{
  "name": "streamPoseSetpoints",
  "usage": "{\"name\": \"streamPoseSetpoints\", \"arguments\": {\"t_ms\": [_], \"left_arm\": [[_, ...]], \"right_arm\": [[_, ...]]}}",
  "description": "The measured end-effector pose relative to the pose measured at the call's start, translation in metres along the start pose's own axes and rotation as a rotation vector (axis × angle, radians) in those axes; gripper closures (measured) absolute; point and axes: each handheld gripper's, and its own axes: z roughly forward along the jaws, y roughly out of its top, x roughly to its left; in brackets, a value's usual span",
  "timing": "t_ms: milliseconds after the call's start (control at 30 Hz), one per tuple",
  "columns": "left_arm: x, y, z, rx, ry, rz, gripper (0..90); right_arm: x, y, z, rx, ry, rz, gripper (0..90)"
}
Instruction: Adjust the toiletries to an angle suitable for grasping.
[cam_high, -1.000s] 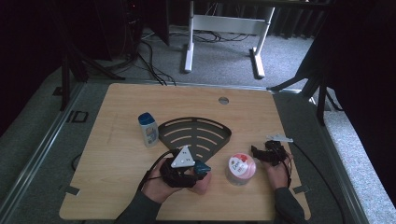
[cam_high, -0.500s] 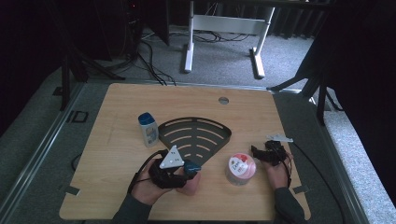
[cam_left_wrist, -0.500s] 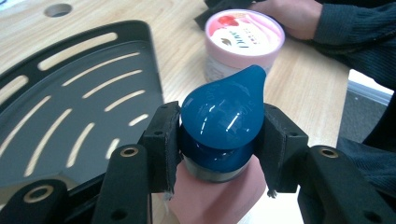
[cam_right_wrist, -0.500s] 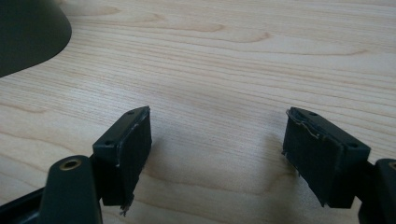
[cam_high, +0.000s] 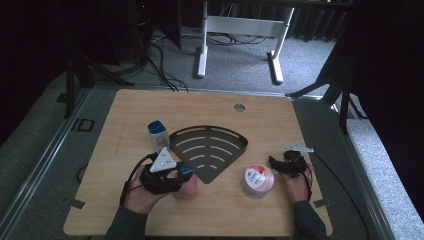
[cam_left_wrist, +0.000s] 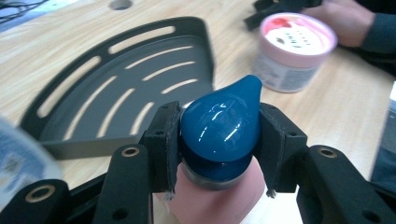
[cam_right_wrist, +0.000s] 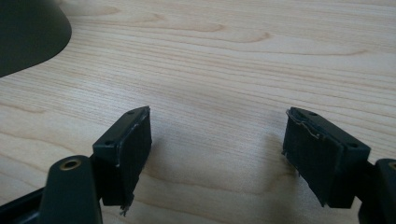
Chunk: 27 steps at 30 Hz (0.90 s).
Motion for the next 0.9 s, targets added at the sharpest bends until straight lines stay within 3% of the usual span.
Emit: {"name": "streamPoseSetpoints", "arguments": {"t_ms": [100,133,167,333,500,633,767,900], "left_arm": [[0.009,-0.003,-0.003,-0.019,0.038,-0.008,55.3],[0.013,-0.004,-0.005,-0.026,0.033,-0.042,57.5],[0.016,-0.004,-0.005,-0.032,0.036,-0.047,57.7],[0.022,-0.005,-0.004,-0.026,0.05,-0.032,57.8],[0.023,-0.007,-0.004,-0.039,0.038,-0.03,57.0],[0.026,-0.012,-0.006,-0.03,0.004,-0.061,51.6],[0.027,-0.022,-0.01,-0.012,-0.002,-0.081,48.2],[0.026,-0.028,-0.02,-0.034,-0.005,-0.111,54.9]], "right_arm": [[0.0,0.0,0.0,0.0,0.0,0.0,23.5],[0.0,0.0,0.0,0.0,0.0,0.0,23.4],[0.0,0.0,0.0,0.0,0.0,0.0,23.4],[0.0,0.0,0.0,0.0,0.001,0.0,23.4],[0.0,0.0,0.0,0.0,0.001,-0.001,23.4],[0.0,0.0,0.0,0.0,0.001,-0.001,23.4],[0.0,0.0,0.0,0.0,0.001,-0.002,23.4],[0.0,0.0,0.0,0.0,0.001,-0.001,23.4]]}}
